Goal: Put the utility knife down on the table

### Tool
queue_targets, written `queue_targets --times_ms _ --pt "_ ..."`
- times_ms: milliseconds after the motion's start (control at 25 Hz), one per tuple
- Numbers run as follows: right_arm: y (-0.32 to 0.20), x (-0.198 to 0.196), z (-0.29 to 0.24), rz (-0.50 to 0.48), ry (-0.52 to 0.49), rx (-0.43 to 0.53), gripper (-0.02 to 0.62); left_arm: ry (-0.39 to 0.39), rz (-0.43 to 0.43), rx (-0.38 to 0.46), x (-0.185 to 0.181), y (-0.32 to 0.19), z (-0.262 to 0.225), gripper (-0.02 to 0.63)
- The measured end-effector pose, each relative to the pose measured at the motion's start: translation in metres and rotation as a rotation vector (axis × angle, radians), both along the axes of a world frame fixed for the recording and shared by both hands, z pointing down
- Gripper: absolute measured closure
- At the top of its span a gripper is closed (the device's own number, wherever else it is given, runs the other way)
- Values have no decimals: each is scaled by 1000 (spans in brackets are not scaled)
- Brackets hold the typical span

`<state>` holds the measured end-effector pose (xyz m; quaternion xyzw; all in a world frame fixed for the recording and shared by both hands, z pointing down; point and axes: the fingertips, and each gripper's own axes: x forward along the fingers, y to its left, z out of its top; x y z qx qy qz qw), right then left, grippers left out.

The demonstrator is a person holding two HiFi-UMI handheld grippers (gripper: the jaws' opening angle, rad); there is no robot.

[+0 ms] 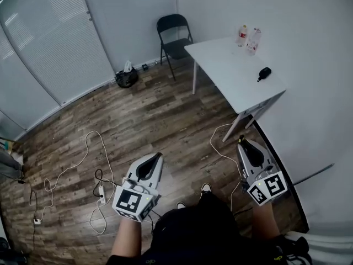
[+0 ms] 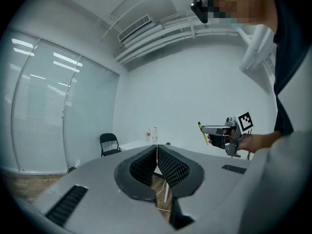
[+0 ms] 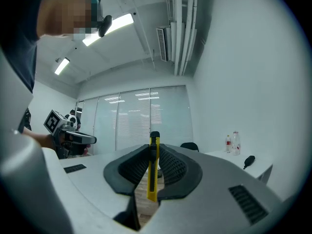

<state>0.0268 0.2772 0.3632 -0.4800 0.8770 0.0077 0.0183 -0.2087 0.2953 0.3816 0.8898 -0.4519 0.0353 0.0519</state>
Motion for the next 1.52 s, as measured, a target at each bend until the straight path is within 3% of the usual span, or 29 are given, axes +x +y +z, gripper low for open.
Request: queue_targets --times_ms 360,680,960,1520 --pt "-74 16 8 12 9 3 520 -13 -3 -9 13 -72 13 583" --pt "-201 61 6 11 -1 -6 520 -27 -2 10 61 -192 1 583" --pt "-295 108 8 3 -4 -24 520 -29 -22 -25 105 -286 4 583" --pt "-402 186 28 64 -45 -59 520 -49 76 -35 192 -409 4 583"
